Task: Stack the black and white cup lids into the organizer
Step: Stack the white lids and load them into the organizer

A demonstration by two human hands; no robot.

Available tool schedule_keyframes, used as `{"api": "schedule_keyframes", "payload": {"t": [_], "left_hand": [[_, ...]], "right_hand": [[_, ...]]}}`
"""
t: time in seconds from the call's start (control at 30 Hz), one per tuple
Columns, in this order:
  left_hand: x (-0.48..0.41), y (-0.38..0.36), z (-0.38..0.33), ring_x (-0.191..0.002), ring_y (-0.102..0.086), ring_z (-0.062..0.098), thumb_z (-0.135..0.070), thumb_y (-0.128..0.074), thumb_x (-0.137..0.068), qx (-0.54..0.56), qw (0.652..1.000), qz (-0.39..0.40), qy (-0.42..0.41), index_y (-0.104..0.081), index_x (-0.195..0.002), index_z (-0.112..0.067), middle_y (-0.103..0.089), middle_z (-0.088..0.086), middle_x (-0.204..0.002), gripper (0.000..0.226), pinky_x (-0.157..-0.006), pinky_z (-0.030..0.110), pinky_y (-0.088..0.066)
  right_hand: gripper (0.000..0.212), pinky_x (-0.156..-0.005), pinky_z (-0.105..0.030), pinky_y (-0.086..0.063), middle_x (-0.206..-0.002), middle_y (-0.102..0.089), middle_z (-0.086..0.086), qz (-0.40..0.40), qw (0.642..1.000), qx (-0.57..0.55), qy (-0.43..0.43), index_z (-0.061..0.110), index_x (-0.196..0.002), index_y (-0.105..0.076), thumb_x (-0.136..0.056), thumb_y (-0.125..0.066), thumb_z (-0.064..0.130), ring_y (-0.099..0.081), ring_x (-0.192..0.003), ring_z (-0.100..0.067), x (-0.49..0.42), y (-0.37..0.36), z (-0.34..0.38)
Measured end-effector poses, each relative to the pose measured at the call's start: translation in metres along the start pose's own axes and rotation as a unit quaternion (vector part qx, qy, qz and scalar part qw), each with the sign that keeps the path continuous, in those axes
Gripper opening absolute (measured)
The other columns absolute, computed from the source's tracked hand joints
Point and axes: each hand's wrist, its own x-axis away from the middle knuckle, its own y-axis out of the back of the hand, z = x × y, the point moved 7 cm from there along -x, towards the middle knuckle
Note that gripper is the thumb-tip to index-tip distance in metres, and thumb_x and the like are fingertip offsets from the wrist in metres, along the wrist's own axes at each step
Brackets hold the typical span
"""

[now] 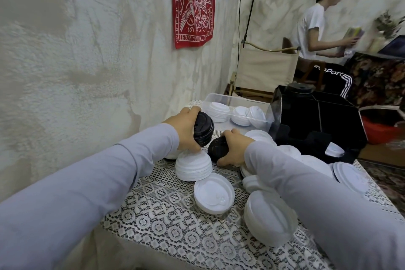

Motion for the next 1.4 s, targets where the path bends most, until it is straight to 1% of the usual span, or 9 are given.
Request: {"api": "schedule_keyframes", "payload": {"t": [0.13, 0.27, 0.4, 0.5, 0.67, 0.8, 0.97, 1.13, 1.4], "left_hand": [[-0.001, -0.001, -0.004, -0.107, -0.053, 0.029, -0.035, -0.082, -0.061, 0.0, 1.0, -0.005, 0.001, -0.02, -0.14, -0.022, -0.037, 0.003, -0.132, 0.101, -0.088, 0.04, -0.049], [0.0, -0.003, -0.009, -0.11, -0.053, 0.03, -0.035, -0.081, -0.062, -0.004, 1.0, -0.005, 0.0, -0.02, -0.14, -0.023, -0.037, 0.004, -0.134, 0.1, -0.089, 0.041, -0.048], [0.002, 0.0, -0.008, -0.11, -0.053, 0.03, -0.036, -0.081, -0.062, -0.009, 1.0, -0.006, 0.0, -0.02, -0.14, -0.022, -0.036, 0.004, -0.135, 0.1, -0.089, 0.04, -0.048], [0.002, 0.003, -0.004, -0.11, -0.052, 0.029, -0.035, -0.081, -0.063, -0.012, 1.0, -0.004, 0.0, -0.018, -0.142, -0.021, -0.035, 0.004, -0.136, 0.102, -0.088, 0.039, -0.048], [0.002, 0.004, -0.002, -0.11, -0.052, 0.03, -0.034, -0.081, -0.063, -0.01, 1.0, -0.007, 0.004, -0.018, -0.143, -0.021, -0.035, 0.004, -0.137, 0.103, -0.088, 0.039, -0.048], [0.002, 0.0, -0.002, -0.108, -0.053, 0.03, -0.034, -0.08, -0.064, -0.009, 1.0, -0.004, -0.001, -0.019, -0.142, -0.021, -0.036, 0.004, -0.135, 0.1, -0.086, 0.037, -0.048], [0.001, 0.0, 0.003, -0.108, -0.053, 0.03, -0.035, -0.081, -0.062, -0.01, 1.0, -0.004, 0.004, -0.02, -0.141, -0.021, -0.036, 0.003, -0.134, 0.101, -0.087, 0.04, -0.048], [0.0, -0.003, 0.005, -0.107, -0.053, 0.029, -0.036, -0.08, -0.063, -0.004, 1.0, -0.001, 0.008, -0.019, -0.141, -0.023, -0.036, 0.002, -0.133, 0.1, -0.087, 0.04, -0.048], [0.0, -0.005, 0.004, -0.106, -0.053, 0.029, -0.036, -0.08, -0.062, 0.006, 1.0, 0.006, 0.006, -0.018, -0.141, -0.024, -0.037, 0.002, -0.133, 0.101, -0.087, 0.042, -0.049]], "right_hand": [[0.089, -0.101, -0.046, -0.036, -0.131, -0.038, -0.007, 0.005, 0.999, 0.051, -0.015, 0.033, -0.14, -0.026, -0.067, -0.069, 0.061, -0.049, -0.116, -0.033, 0.004, 0.003, -0.005], [0.081, -0.103, -0.051, -0.02, -0.123, -0.056, -0.005, -0.002, 0.986, 0.162, -0.03, 0.021, -0.123, -0.042, -0.071, -0.041, 0.083, -0.052, -0.115, -0.028, 0.007, 0.003, 0.0], [0.078, -0.106, -0.05, -0.016, -0.124, -0.06, -0.003, -0.018, 0.98, 0.196, -0.032, 0.017, -0.127, -0.044, -0.084, -0.018, 0.077, -0.05, -0.121, -0.023, 0.005, 0.012, 0.005], [0.06, -0.11, -0.05, -0.019, -0.141, -0.047, -0.003, 0.004, 0.99, 0.141, -0.009, 0.021, -0.14, -0.033, -0.09, -0.042, 0.053, -0.041, -0.13, -0.026, 0.002, 0.018, 0.002], [0.094, -0.105, -0.038, -0.036, -0.151, -0.033, 0.0, 0.098, 0.991, 0.069, 0.062, 0.032, -0.15, -0.016, -0.074, -0.069, 0.017, -0.038, -0.134, -0.022, -0.006, -0.001, 0.009], [0.082, -0.096, -0.034, -0.043, -0.14, -0.046, -0.004, 0.077, 0.992, 0.077, 0.068, 0.027, -0.146, -0.031, -0.074, -0.071, 0.024, -0.048, -0.123, -0.025, -0.014, -0.005, 0.013], [0.094, -0.101, -0.041, -0.039, -0.144, -0.043, -0.002, 0.056, 0.99, 0.13, 0.021, 0.026, -0.145, -0.028, -0.071, -0.058, 0.074, -0.044, -0.129, -0.026, -0.007, 0.005, 0.001], [0.094, -0.109, -0.037, -0.033, -0.151, -0.033, -0.004, 0.095, 0.993, 0.048, 0.05, 0.018, -0.149, -0.023, -0.074, -0.077, 0.033, -0.037, -0.135, -0.023, -0.007, -0.004, 0.004], [0.075, -0.094, -0.036, -0.046, -0.127, -0.056, -0.003, 0.063, 0.996, 0.041, 0.053, 0.015, -0.13, -0.047, -0.067, -0.081, 0.038, -0.056, -0.111, -0.024, -0.01, -0.004, 0.001]]}}
